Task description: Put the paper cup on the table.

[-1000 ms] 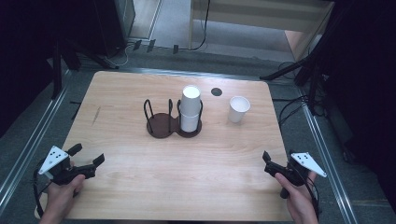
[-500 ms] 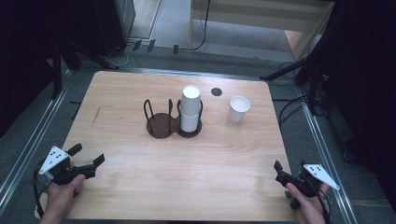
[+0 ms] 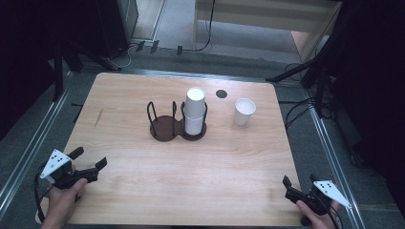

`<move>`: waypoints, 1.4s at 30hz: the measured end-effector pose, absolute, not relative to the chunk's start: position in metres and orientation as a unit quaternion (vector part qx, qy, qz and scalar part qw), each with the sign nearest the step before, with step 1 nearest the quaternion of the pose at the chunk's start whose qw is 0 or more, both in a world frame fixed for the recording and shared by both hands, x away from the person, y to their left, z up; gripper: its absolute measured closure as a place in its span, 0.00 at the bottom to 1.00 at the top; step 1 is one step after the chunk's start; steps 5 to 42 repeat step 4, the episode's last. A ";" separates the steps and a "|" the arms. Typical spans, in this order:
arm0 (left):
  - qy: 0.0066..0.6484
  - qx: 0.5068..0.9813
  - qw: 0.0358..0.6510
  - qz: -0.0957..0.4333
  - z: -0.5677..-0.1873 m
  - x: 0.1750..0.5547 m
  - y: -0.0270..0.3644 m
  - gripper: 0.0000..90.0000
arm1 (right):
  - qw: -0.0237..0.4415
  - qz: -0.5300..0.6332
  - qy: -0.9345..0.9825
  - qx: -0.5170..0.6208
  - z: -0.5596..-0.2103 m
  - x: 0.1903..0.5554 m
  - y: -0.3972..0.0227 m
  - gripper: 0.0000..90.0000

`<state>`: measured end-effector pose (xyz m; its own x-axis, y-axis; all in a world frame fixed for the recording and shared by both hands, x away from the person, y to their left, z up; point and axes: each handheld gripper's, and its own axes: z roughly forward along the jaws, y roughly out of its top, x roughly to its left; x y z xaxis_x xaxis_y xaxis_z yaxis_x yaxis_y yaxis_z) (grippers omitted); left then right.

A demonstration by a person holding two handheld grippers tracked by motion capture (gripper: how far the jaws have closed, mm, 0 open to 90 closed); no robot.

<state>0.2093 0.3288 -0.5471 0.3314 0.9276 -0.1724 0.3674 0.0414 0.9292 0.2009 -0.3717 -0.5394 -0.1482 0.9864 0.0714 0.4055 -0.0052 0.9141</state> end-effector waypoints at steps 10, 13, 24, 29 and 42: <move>0.510 0.636 0.511 0.274 -0.547 0.209 0.329 0.00 | 0.334 0.439 0.620 0.558 -0.536 0.202 -0.369 0.00; 0.510 0.636 0.511 0.274 -0.547 0.209 0.329 0.00 | 0.334 0.439 0.620 0.558 -0.536 0.202 -0.369 0.00; 0.510 0.636 0.511 0.274 -0.547 0.209 0.329 0.00 | 0.334 0.439 0.620 0.558 -0.536 0.202 -0.369 0.00; 0.510 0.636 0.511 0.274 -0.547 0.209 0.329 0.00 | 0.334 0.439 0.620 0.558 -0.536 0.202 -0.369 0.00; 0.510 0.636 0.511 0.274 -0.547 0.209 0.329 0.00 | 0.334 0.439 0.620 0.558 -0.536 0.202 -0.369 0.00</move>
